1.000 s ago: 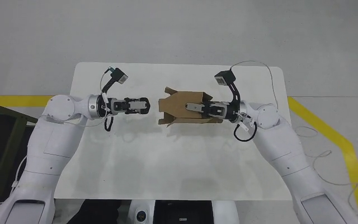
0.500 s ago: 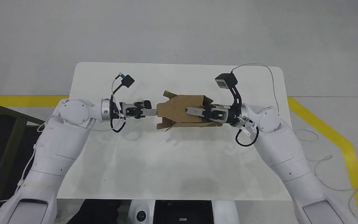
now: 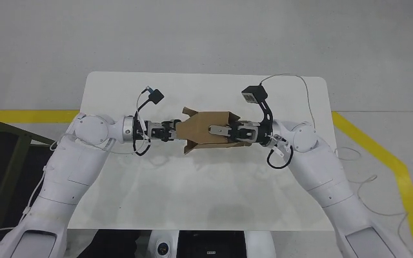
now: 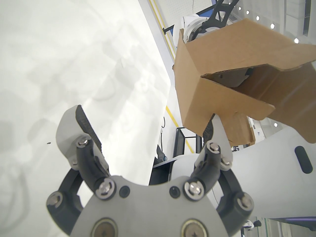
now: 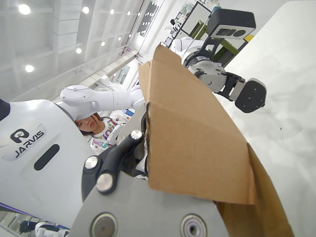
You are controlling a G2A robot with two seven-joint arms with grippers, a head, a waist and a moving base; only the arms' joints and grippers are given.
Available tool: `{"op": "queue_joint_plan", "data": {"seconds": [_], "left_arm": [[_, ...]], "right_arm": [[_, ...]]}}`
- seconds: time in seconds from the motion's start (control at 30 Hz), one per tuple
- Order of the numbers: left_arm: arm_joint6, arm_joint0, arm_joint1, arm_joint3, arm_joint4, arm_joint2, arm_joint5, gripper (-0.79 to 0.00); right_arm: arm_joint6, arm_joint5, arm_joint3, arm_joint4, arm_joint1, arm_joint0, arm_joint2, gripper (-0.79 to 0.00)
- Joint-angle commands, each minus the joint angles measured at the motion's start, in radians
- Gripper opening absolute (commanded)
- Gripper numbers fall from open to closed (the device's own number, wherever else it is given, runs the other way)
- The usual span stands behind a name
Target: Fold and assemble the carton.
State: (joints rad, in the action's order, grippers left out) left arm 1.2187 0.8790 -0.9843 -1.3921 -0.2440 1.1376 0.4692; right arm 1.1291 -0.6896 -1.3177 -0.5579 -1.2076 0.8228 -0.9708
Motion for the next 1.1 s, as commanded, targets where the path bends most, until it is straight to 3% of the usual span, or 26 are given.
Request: {"op": "queue_joint_plan", "data": {"seconds": [0.0, 0.73, 1.07], "left_arm": [[0.001, -0.002, 0.000, -0.003, -0.006, 0.000, -0.003, 0.000], [0.003, -0.005, 0.007, -0.013, -0.049, 0.014, -0.012, 0.000], [-0.001, -0.004, 0.011, 0.005, -0.039, 0.020, -0.008, 0.000]], "right_arm": [[0.003, 0.001, 0.002, -0.004, -0.003, -0.004, 0.008, -0.785], [0.023, 0.021, 0.000, -0.031, -0.017, -0.032, 0.065, -0.785], [-0.021, -0.023, 0.048, -0.041, -0.017, -0.035, 0.031, -0.785]]}}
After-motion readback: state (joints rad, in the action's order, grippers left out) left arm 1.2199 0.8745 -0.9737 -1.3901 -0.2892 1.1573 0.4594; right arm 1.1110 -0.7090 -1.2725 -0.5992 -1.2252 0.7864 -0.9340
